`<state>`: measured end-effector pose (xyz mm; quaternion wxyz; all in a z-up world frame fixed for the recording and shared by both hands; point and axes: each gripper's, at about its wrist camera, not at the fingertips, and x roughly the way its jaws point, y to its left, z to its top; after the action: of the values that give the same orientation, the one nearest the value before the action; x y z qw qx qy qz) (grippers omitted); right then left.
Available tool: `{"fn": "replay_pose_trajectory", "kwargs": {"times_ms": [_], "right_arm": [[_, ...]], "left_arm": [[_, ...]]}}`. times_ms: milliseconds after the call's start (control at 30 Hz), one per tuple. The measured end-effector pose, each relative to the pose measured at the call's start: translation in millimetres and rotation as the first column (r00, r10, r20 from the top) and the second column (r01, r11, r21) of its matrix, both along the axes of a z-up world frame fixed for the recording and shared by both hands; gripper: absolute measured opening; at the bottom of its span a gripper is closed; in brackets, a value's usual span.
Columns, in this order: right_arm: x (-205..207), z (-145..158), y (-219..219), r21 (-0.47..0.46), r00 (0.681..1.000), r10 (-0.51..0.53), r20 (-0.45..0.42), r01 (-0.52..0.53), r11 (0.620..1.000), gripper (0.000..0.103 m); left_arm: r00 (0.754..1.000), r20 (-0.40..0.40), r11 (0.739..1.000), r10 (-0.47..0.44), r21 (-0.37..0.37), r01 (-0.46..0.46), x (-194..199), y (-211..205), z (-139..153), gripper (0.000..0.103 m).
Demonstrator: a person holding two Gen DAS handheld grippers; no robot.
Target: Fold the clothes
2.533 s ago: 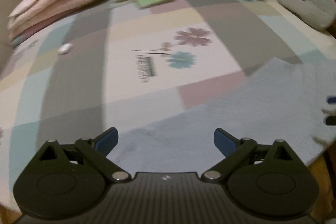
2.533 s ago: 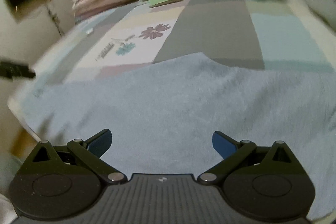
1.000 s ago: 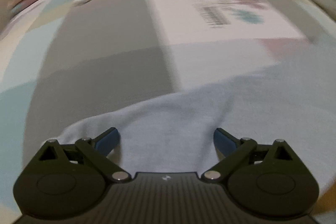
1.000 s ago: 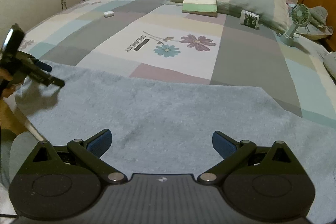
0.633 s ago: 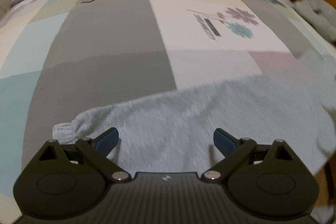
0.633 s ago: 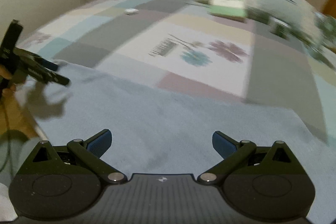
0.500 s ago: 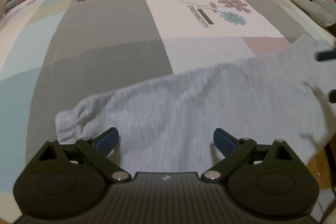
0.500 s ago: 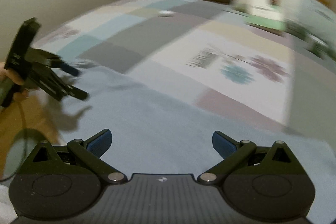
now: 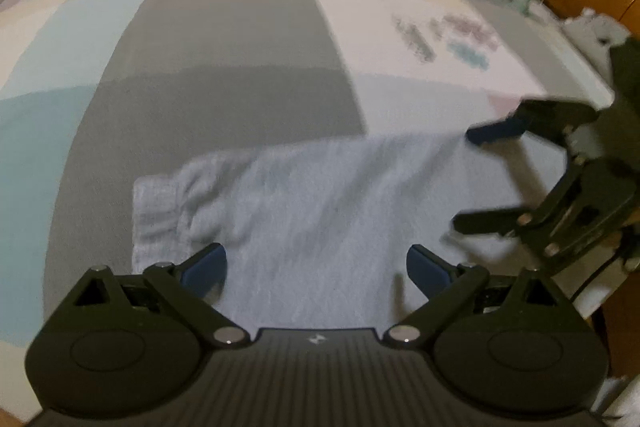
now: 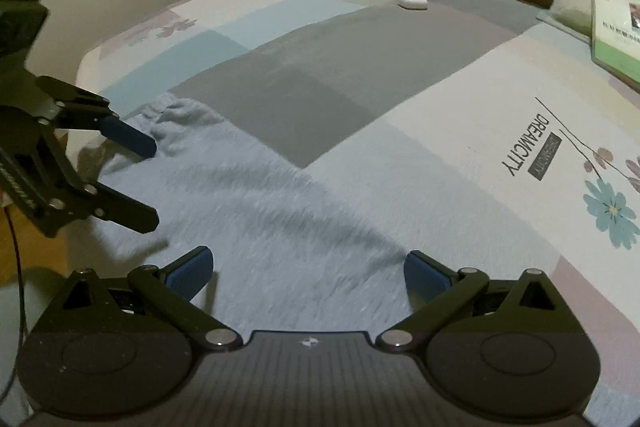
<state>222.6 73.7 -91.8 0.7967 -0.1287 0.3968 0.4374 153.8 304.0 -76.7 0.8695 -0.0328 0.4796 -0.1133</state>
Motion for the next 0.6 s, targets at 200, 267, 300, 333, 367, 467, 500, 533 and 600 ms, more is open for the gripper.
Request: {"fn": "replay_pose_trajectory", "kwargs": {"times_ms": [200, 267, 300, 333, 367, 467, 500, 533, 600], "right_arm": [[-26.6, 25.0, -45.3, -0.024, 0.999, -0.020, 0.039, 0.021, 0.999, 0.103], [-40.7, 31.2, -73.2, -0.044, 0.997, -0.057, 0.048, 0.059, 0.997, 0.103], [-48.2, 32.8, -89.6, -0.053, 0.996, -0.082, 0.044, 0.085, 0.995, 0.103], [-55.7, 34.0, -106.0, -0.063, 0.993, -0.107, 0.041, 0.110, 0.992, 0.103], [-63.4, 32.7, -121.9, -0.075, 0.990, -0.133, 0.040, 0.136, 0.988, 0.103], [-83.7, 25.0, -157.2, -0.123, 0.980, -0.193, 0.050, 0.197, 0.973, 0.103], [-85.4, 21.8, -160.6, -0.132, 0.977, -0.207, 0.053, 0.213, 0.968, 0.103], [-87.2, 18.6, -164.1, -0.140, 0.973, -0.222, 0.057, 0.228, 0.964, 0.103], [-90.4, 12.4, -170.6, -0.154, 0.966, -0.251, 0.065, 0.258, 0.954, 0.103]], "left_arm": [[0.999, 0.028, 0.997, -0.033, -0.069, 0.035, 16.1, -9.1, -4.3, 0.097], [1.000, 0.001, 1.000, 0.020, -0.011, -0.020, 26.2, -8.5, -17.1, 0.096], [0.999, 0.004, 0.999, 0.035, -0.006, -0.035, 26.3, -8.0, -15.7, 0.096], [0.999, 0.007, 0.999, 0.050, -0.002, -0.050, 26.3, -7.4, -14.2, 0.096], [0.998, 0.010, 0.998, 0.064, 0.003, -0.064, 26.3, -6.9, -12.7, 0.096], [0.998, 0.054, 0.997, 0.019, 0.080, -0.023, 15.9, -18.1, 3.2, 0.096], [0.998, 0.063, 0.993, -0.011, 0.114, 0.004, 11.2, -24.8, 8.3, 0.097], [0.997, 0.068, 0.989, -0.039, 0.144, 0.029, 7.9, -31.5, 11.4, 0.097], [0.992, 0.082, 0.975, -0.098, 0.206, 0.079, -2.1, -47.4, 15.8, 0.097]]}}
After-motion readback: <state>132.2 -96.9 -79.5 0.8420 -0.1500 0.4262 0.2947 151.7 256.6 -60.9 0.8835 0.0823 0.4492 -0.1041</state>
